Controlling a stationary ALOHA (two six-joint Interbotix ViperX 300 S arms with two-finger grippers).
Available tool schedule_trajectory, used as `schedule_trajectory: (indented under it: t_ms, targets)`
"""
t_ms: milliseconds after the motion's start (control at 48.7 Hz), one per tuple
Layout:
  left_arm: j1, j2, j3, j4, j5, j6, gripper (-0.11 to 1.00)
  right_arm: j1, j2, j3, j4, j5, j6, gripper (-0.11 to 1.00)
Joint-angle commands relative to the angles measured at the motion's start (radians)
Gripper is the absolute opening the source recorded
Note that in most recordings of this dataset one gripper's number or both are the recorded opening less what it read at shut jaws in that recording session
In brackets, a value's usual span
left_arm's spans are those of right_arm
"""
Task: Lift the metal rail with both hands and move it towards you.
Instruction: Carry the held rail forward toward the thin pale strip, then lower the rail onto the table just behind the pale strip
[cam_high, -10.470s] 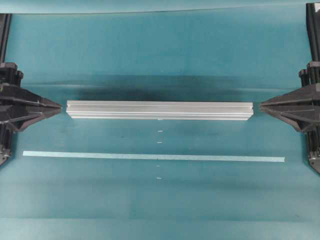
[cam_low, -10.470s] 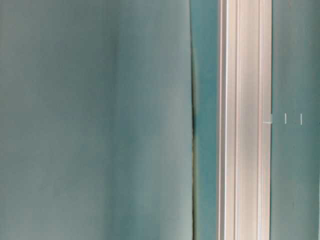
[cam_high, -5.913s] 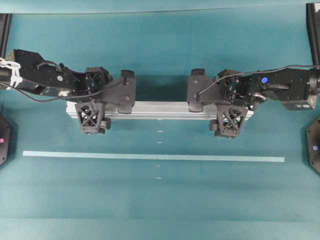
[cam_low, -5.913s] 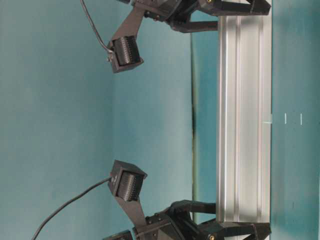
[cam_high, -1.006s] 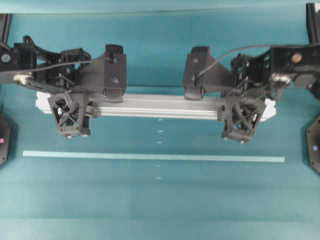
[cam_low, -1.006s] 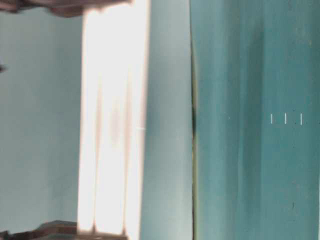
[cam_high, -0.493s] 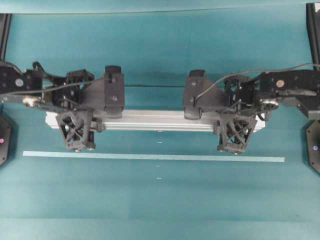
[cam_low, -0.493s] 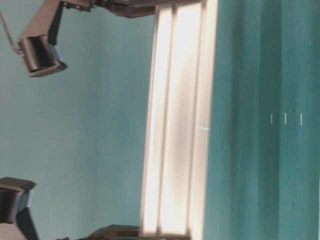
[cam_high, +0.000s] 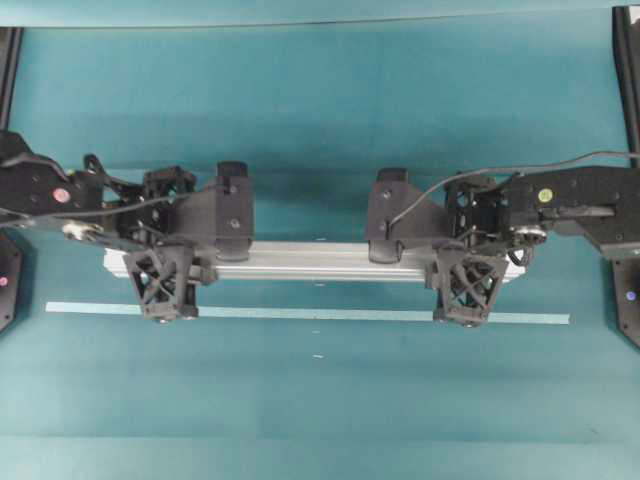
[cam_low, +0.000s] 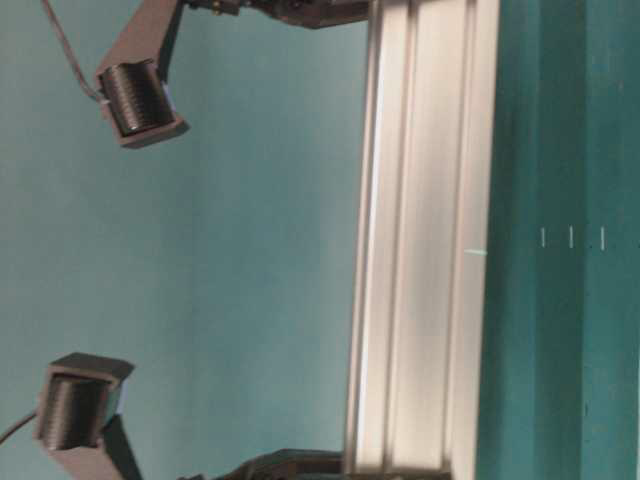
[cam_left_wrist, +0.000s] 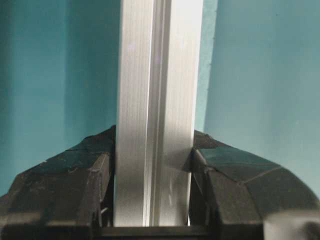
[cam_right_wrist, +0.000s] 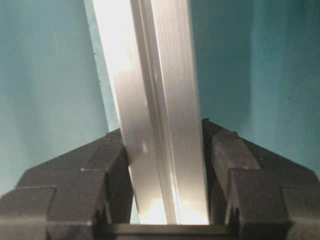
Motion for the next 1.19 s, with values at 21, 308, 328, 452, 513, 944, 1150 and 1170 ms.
schedule_trajectory:
  t_ms: [21,308,328,452,513,944,1150,1170]
  targets:
    - [-0.011,0.015,-0.009,-0.003,-0.028,-0.046,0.3,0.012,0.006,0.002,0.012,-0.018,0.011,0.39]
    - [-0.051,0.069,0.003,-0.003,-0.052,-0.057,0.3,0.048,0.028,0.017,0.031,-0.052,0.012,0.39]
    - [-0.052,0.069,0.006,-0.003,-0.052,-0.057,0.3,0.051,0.028,0.017,0.032,-0.057,0.014,0.39]
    - [-0.052,0.069,0.023,-0.003,-0.058,-0.057,0.3,0.061,0.037,0.021,0.032,-0.08,0.023,0.39]
    - [-0.052,0.069,0.031,-0.003,-0.067,-0.057,0.3,0.064,0.043,0.021,0.032,-0.081,0.028,0.39]
    - [-0.052,0.101,0.071,-0.003,-0.15,-0.054,0.3,0.072,0.075,0.052,0.032,-0.124,0.04,0.39]
    - [-0.052,0.137,0.069,-0.003,-0.179,-0.055,0.3,0.072,0.101,0.054,0.032,-0.158,0.038,0.39]
    - [-0.051,0.138,0.071,-0.003,-0.183,-0.055,0.3,0.072,0.106,0.054,0.032,-0.163,0.04,0.39]
